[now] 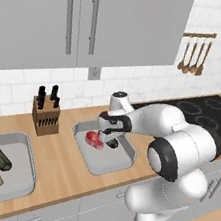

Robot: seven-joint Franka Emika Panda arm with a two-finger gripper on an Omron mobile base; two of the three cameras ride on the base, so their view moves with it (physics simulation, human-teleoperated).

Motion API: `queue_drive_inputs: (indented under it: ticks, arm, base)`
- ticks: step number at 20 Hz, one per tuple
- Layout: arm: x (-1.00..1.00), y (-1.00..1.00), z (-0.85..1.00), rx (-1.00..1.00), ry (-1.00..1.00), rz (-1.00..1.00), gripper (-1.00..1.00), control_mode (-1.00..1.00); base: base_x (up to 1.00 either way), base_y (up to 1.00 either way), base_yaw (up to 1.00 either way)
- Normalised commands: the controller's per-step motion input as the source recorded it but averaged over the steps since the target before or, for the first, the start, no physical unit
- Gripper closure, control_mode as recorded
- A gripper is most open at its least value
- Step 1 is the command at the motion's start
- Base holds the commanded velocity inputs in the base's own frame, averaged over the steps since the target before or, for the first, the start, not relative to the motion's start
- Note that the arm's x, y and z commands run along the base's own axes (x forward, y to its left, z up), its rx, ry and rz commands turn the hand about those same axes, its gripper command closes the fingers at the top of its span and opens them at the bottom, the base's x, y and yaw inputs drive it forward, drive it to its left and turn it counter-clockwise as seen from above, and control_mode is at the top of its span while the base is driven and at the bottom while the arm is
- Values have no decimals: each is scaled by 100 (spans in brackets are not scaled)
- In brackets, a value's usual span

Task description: Place one cucumber and one steak in each tupperware on the nearby counter, to pack two identical lunches.

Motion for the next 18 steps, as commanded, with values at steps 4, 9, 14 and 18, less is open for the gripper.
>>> queue_drive_inputs:
  ticks: [4, 9, 14, 18]
  arm:
    - [-100, -67, 48, 18, -31, -4, -100, -100]
    - [-100, -64, 91, 26, -54, 0, -100, -100]
    - [-100, -72, 100, 24, -65, 0, -100, -100]
    - [-100, -78, 100, 21, -65, 0, -100, -100]
  base:
    - [0, 0, 0]
    - [0, 0, 0]
    - [0, 0, 0]
    - [0, 0, 0]
